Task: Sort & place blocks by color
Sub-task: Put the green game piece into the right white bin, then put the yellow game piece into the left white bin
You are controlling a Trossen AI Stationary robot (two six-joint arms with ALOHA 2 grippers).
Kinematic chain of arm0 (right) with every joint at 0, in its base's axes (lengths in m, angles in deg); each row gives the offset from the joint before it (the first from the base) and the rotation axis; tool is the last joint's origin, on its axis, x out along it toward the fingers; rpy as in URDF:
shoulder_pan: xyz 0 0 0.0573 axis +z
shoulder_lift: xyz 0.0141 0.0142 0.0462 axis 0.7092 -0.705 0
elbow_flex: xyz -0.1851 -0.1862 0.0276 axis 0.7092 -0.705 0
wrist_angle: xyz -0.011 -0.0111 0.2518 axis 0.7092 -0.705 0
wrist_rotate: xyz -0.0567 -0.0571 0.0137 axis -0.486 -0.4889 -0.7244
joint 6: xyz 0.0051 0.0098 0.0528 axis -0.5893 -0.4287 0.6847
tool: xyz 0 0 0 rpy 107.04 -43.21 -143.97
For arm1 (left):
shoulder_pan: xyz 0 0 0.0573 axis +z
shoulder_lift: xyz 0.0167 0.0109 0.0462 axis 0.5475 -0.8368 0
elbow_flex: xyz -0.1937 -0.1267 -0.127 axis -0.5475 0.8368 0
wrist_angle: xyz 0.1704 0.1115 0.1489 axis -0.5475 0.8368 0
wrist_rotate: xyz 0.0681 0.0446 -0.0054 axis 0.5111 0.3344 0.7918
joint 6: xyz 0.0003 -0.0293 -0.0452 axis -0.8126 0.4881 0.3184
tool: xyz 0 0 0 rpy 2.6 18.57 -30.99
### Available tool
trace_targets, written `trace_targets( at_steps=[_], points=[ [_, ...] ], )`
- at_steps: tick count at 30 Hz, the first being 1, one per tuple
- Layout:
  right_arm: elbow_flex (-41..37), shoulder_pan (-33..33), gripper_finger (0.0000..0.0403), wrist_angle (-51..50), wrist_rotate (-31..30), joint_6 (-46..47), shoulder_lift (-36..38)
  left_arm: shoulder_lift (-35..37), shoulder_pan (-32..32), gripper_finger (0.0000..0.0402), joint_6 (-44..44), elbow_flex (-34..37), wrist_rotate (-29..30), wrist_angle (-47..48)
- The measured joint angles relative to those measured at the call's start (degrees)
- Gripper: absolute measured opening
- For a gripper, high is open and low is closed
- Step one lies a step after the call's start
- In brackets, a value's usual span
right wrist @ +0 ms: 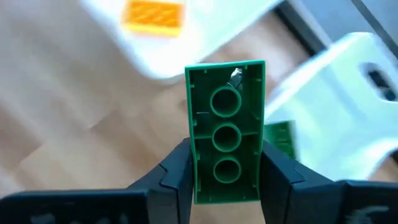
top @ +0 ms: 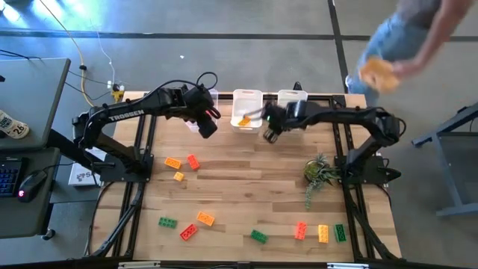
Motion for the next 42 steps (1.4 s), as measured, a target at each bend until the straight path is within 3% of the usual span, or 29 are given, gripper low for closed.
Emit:
trace_targets(
  at_steps=[6,10,19,26,35,42],
  points=[
    [0.0,-9.7,0.0109,0.0,1.1,-4.5,0.1,0.0,-0.1,0.0131,1.3,0.0,-4.6,0.0],
    [0.0,-16.0,0.0109,-0.2,6.0,-7.5,-1.3,0.0,-0.8,0.0131,6.8,0.0,-7.6,0.4],
    [0.0,-25.4,0.0109,-4.8,15.5,-16.5,-5.8,0.0,-4.3,0.0131,27.8,0.3,-8.7,1.0],
    [0.0,-27.4,0.011,-5.8,15.0,-24.4,-9.0,0.0,-8.7,0.0131,44.8,3.3,-8.5,1.2],
    [0.0,-27.7,0.0154,-5.4,14.6,-29.5,-9.5,0.0,-16.8,0.0131,67.0,9.1,-2.7,1.1],
    [0.0,-27.7,0.0193,-4.3,14.6,-31.3,-9.5,0.0,-20.1,0.0131,69.6,13.6,-2.0,1.4]
  ],
)
